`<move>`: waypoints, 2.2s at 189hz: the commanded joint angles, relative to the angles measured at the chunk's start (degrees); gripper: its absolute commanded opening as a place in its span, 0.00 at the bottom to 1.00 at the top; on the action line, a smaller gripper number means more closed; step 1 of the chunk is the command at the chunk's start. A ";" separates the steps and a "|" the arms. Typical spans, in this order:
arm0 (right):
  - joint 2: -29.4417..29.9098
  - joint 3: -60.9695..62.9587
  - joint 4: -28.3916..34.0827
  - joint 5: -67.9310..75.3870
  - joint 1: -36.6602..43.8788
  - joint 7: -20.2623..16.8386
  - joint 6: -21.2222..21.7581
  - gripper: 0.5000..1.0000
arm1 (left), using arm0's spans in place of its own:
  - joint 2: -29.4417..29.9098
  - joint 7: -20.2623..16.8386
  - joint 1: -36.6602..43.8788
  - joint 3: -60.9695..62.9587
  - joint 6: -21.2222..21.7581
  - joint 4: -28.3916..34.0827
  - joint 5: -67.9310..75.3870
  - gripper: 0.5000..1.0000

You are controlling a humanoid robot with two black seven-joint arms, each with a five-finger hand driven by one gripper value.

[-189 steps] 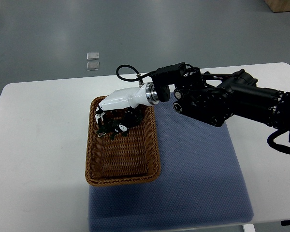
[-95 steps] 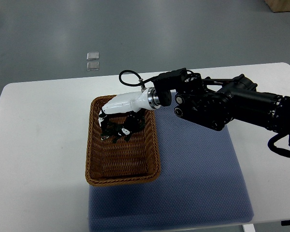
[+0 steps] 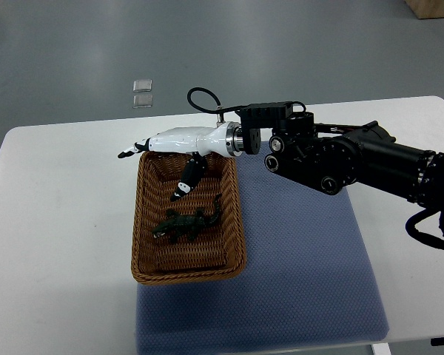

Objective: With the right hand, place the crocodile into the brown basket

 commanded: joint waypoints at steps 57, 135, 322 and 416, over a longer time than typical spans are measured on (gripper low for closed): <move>-8.99 5.20 -0.06 37.01 -3.71 -6.07 5.49 0.86 | 0.00 0.00 -0.01 0.00 0.05 0.00 0.00 1.00; -17.42 9.95 -1.91 69.88 -12.23 -15.65 8.03 0.86 | 0.00 0.00 -0.01 0.00 0.05 0.00 0.00 1.00; -17.34 14.95 -10.87 84.39 -18.30 -25.05 12.87 0.86 | 0.00 0.00 -0.01 0.00 0.05 0.00 0.00 1.00; -17.07 15.04 -10.79 83.42 -19.44 -24.62 12.96 0.86 | 0.00 0.00 -0.01 0.00 -0.04 0.00 0.00 1.00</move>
